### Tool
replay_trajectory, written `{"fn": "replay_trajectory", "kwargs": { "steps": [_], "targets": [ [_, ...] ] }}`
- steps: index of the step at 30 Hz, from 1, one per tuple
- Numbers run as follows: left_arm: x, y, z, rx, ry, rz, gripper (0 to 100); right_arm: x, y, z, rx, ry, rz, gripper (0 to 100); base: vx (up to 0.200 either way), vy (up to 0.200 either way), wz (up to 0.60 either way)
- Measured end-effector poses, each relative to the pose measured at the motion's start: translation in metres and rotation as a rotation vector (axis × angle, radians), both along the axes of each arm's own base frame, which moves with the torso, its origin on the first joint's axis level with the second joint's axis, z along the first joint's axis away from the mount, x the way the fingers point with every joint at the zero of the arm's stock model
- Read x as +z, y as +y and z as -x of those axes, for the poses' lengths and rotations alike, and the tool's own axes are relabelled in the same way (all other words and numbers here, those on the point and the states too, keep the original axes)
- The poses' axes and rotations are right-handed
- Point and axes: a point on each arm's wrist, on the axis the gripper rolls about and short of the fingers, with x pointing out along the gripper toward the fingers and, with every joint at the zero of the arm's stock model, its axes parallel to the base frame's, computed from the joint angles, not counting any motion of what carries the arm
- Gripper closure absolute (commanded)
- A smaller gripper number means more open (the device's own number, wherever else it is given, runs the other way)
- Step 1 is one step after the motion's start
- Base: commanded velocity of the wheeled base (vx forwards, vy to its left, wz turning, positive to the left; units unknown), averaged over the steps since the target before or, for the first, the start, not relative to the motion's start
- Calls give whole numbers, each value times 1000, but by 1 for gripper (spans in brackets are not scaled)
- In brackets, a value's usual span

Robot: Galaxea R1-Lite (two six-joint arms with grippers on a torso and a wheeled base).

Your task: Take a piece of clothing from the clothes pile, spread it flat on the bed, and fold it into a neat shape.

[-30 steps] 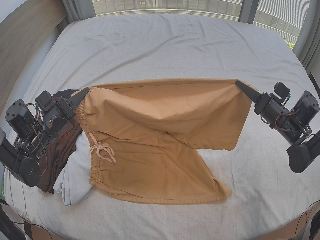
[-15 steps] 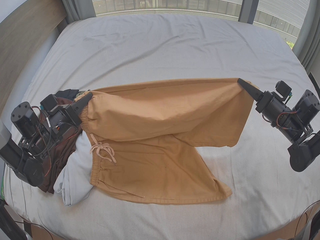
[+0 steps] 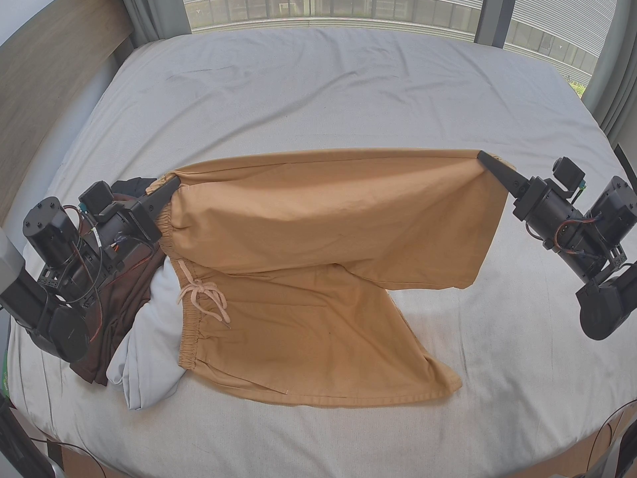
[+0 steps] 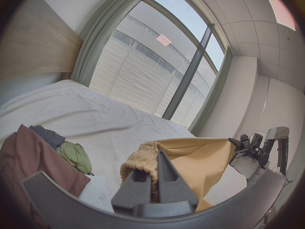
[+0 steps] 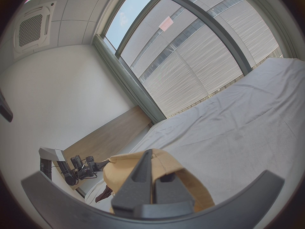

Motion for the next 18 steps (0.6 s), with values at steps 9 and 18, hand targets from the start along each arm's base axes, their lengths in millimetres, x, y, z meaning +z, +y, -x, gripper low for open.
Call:
{"fn": "replay_trajectory", "kwargs": {
  "steps": [9, 18],
  "targets": [
    [1, 1, -1, 10, -17, -20, 100, 9, -2, 6, 0, -30, -6, 100, 0, 0, 0],
    [3, 1, 0, 10, -23, -17, 100, 16, -2, 11, 3, -52, -10, 100, 0, 0, 0]
  ]
}}
